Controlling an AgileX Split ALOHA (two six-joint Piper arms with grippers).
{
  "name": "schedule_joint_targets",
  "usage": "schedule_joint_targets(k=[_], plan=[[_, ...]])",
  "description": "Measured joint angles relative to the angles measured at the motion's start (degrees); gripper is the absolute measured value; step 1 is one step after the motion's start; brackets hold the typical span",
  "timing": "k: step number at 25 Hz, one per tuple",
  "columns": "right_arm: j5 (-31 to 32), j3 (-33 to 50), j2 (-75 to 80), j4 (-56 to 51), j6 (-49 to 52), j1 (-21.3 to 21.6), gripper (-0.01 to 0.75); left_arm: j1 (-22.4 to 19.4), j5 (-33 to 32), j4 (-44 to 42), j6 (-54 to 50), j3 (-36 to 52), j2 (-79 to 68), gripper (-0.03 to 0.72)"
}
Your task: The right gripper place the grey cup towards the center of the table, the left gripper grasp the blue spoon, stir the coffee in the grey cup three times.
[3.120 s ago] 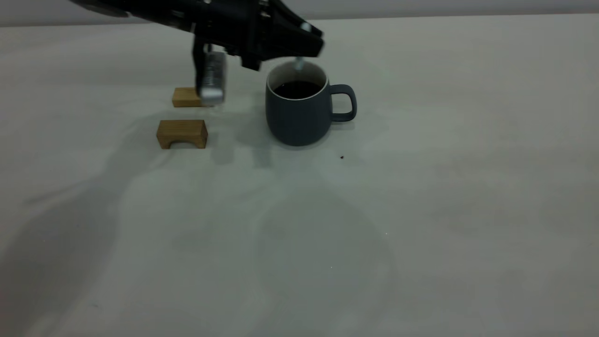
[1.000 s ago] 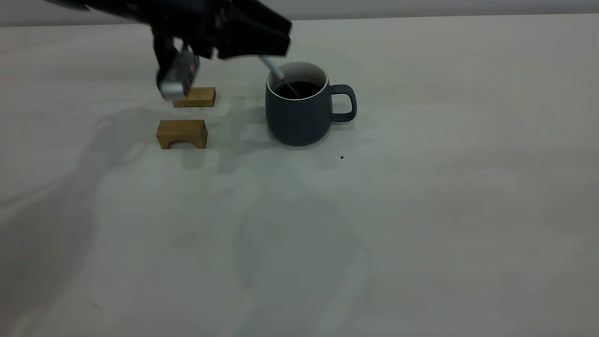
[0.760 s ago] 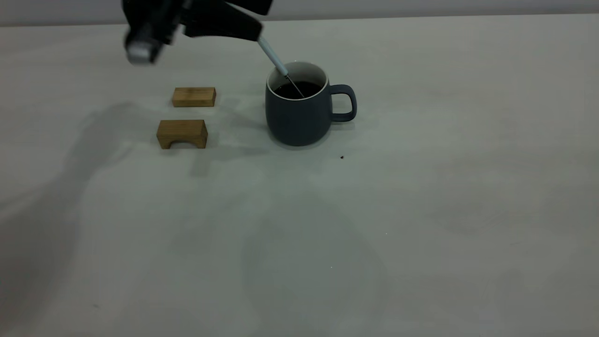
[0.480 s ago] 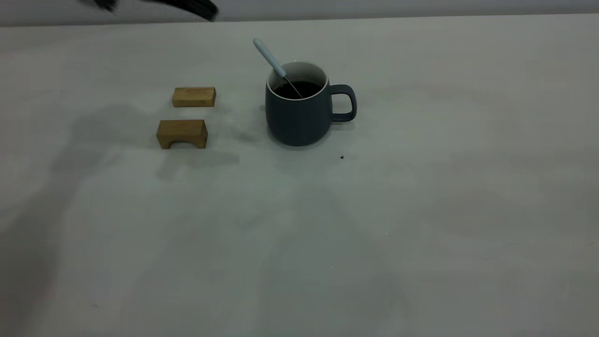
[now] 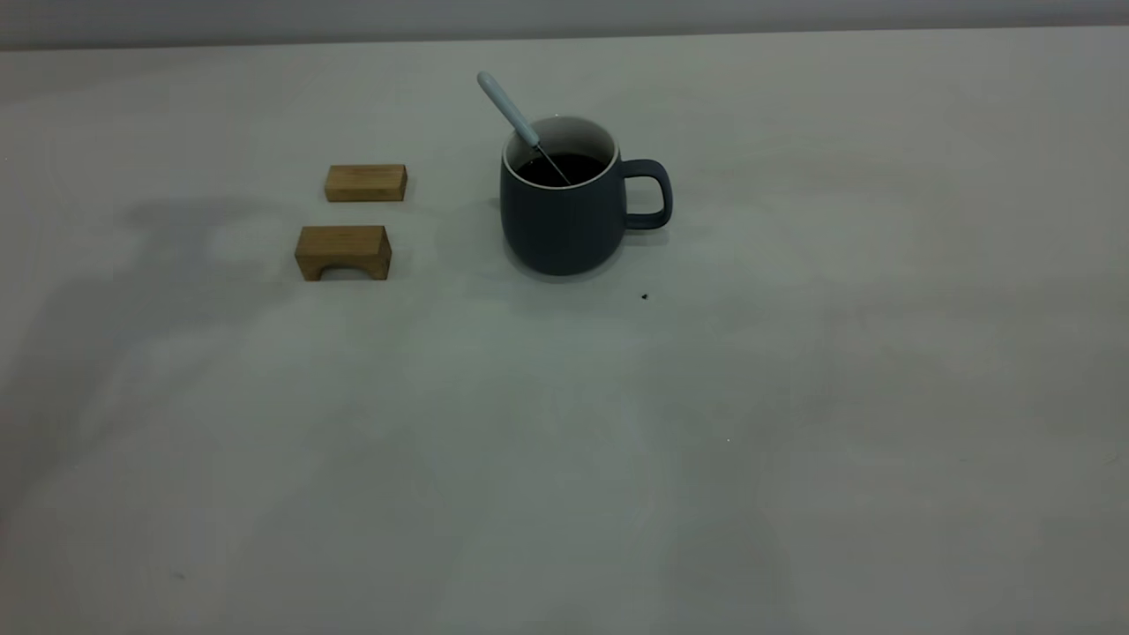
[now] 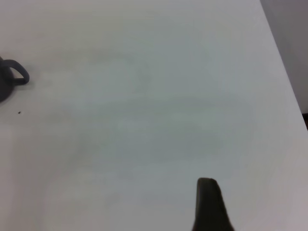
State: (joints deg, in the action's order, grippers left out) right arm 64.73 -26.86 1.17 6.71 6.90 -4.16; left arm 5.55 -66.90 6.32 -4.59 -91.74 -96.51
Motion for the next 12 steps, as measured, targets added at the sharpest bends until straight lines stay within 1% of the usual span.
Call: schedule_joint_targets(k=[4, 8, 12], plan=[[0.0, 0.0, 0.0, 0.0, 0.0, 0.0, 0.535, 0.0, 0.0, -6.6, 2.1, 3.2, 10.6, 0.465], [0.0, 0.0, 0.0, 0.0, 0.0, 0.0, 0.535, 0.0, 0.0, -8.1, 2.3, 10.9, 22.2, 0.465], [0.0, 0.0, 0.0, 0.0, 0.0, 0.0, 0.535, 0.0, 0.0, -8.1, 2.4, 20.7, 32.5, 0.465]])
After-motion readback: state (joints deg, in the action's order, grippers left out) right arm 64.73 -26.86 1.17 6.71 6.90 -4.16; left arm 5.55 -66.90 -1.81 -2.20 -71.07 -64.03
